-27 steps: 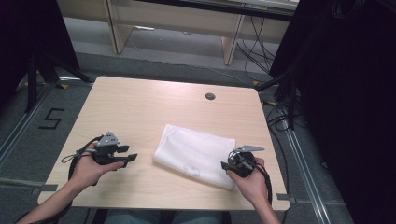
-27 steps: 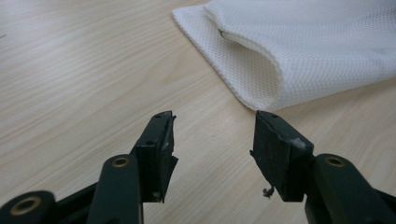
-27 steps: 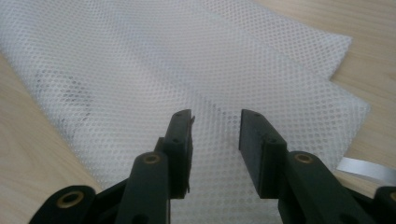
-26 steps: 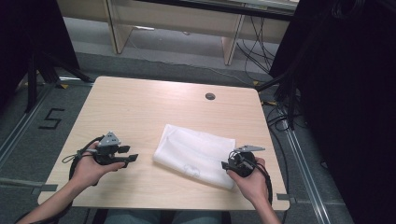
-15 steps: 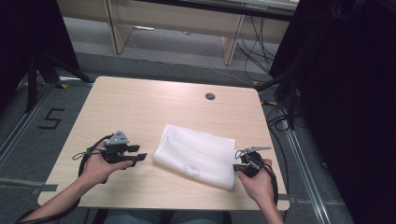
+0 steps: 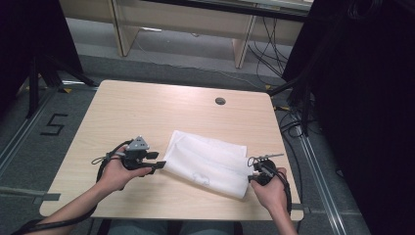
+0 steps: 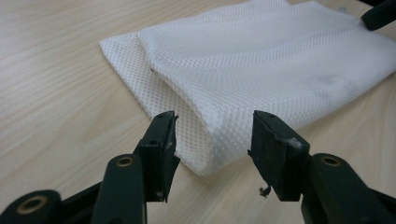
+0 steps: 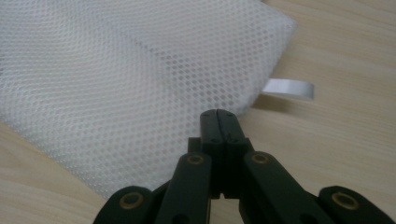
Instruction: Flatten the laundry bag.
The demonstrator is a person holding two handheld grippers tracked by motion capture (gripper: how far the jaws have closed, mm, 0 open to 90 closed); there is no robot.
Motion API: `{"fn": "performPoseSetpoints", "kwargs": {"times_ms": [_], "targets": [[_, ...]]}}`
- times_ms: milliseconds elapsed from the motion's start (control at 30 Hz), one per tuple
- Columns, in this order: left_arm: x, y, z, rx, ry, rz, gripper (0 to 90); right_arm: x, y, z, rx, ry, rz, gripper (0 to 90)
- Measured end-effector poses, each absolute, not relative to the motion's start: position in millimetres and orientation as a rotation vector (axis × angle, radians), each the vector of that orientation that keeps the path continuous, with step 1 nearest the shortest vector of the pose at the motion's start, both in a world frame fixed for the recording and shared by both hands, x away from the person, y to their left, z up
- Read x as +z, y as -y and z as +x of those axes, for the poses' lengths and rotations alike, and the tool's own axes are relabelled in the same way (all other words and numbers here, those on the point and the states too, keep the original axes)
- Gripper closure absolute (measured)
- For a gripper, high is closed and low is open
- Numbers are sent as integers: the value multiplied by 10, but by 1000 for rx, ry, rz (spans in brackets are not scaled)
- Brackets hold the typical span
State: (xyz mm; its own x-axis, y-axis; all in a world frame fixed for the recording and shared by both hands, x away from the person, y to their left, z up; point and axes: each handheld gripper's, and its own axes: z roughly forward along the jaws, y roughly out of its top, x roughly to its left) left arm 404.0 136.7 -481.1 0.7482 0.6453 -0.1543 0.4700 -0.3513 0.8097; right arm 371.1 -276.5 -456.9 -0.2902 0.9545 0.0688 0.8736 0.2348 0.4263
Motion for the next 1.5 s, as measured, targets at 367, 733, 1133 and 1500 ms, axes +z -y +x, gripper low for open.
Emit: {"fn": "performPoseSetpoints", "kwargs": {"times_ms": [367, 733, 1133, 1500], "targets": [[-4924, -1289, 4067, 176, -840, 2074, 613, -4670, 2758, 3798, 467, -2364, 1708, 900], [-4937, -1450, 4138, 197, -880, 2111, 618, -4705, 2432, 4108, 403, -2430, 1665, 900], [-4889, -1598, 4110, 193, -926, 2047, 610, -4501, 2285, 4209, 430, -2423, 1694, 900], [-4933, -1432, 4155, 180, -944, 2055, 541, -4613, 2614, 3996, 331, -2464, 1737, 900]]}}
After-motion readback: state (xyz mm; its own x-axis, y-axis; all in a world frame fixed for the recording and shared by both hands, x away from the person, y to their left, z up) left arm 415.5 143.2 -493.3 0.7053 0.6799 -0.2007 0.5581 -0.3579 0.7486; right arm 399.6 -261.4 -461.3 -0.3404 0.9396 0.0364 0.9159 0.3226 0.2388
